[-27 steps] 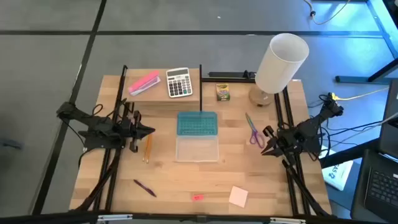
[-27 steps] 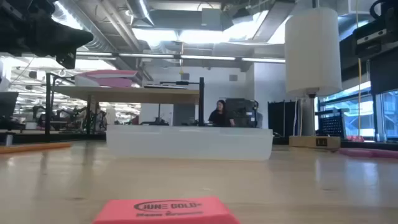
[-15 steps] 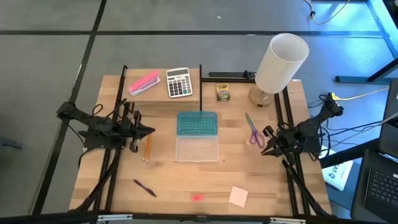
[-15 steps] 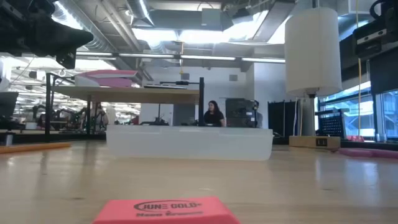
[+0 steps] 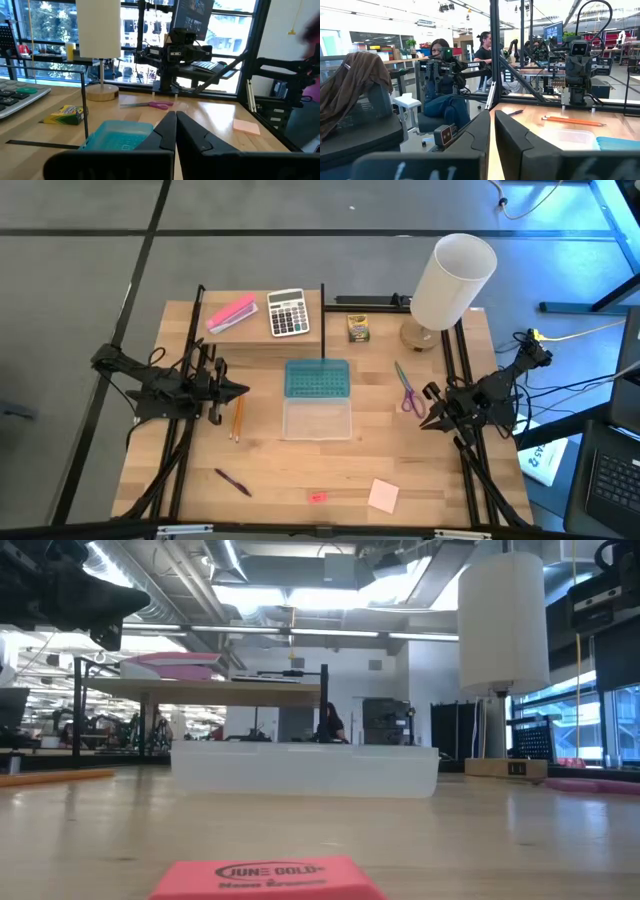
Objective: Pack school essentials
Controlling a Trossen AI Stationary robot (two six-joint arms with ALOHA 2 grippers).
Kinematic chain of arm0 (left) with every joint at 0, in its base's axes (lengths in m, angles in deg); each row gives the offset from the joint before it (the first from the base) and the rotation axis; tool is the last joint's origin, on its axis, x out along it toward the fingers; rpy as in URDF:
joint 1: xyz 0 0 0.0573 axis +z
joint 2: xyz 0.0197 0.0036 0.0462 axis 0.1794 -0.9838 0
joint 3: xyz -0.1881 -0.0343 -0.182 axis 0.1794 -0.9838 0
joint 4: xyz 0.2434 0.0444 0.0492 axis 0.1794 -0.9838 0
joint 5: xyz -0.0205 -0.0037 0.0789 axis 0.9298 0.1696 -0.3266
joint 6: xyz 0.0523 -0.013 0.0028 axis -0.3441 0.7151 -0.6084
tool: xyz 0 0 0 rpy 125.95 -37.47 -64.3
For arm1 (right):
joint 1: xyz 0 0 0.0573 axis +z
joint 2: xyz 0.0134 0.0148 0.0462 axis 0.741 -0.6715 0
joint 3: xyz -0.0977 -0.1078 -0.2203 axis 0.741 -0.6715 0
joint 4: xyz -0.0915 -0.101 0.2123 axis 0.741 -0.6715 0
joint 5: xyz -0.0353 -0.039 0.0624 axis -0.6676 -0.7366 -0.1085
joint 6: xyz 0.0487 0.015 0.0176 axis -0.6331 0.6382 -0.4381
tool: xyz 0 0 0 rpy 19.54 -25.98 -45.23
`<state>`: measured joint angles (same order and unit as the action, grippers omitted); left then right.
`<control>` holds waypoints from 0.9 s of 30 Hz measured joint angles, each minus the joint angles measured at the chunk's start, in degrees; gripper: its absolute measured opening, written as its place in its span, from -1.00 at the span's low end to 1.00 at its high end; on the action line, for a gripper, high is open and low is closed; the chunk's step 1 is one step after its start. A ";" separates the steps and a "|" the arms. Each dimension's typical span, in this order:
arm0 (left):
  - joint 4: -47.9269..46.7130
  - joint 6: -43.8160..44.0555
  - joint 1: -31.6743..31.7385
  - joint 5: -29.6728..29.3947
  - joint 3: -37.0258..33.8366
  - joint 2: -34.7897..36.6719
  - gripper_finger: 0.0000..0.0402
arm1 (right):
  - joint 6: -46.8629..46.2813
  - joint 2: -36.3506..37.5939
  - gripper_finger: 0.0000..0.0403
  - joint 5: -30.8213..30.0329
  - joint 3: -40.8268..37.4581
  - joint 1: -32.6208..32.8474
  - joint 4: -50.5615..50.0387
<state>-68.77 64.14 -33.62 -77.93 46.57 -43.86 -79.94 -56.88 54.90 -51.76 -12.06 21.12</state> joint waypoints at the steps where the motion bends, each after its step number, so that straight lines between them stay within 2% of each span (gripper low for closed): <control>1: 0.00 0.01 0.00 -0.01 0.00 0.00 -1.00 | 0.00 0.00 -0.85 0.00 0.00 0.01 0.00; 19: 0.00 0.00 0.01 0.01 -0.01 0.01 -1.00 | 0.13 0.01 -0.85 -0.01 -0.01 0.01 0.04; 27: 0.00 -0.01 0.02 -0.01 0.00 0.01 -1.00 | 7.40 0.00 -0.85 -1.10 0.00 0.00 4.69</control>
<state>-68.77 64.13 -33.60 -77.94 46.57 -43.85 -72.53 -56.88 53.81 -51.76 -12.07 25.81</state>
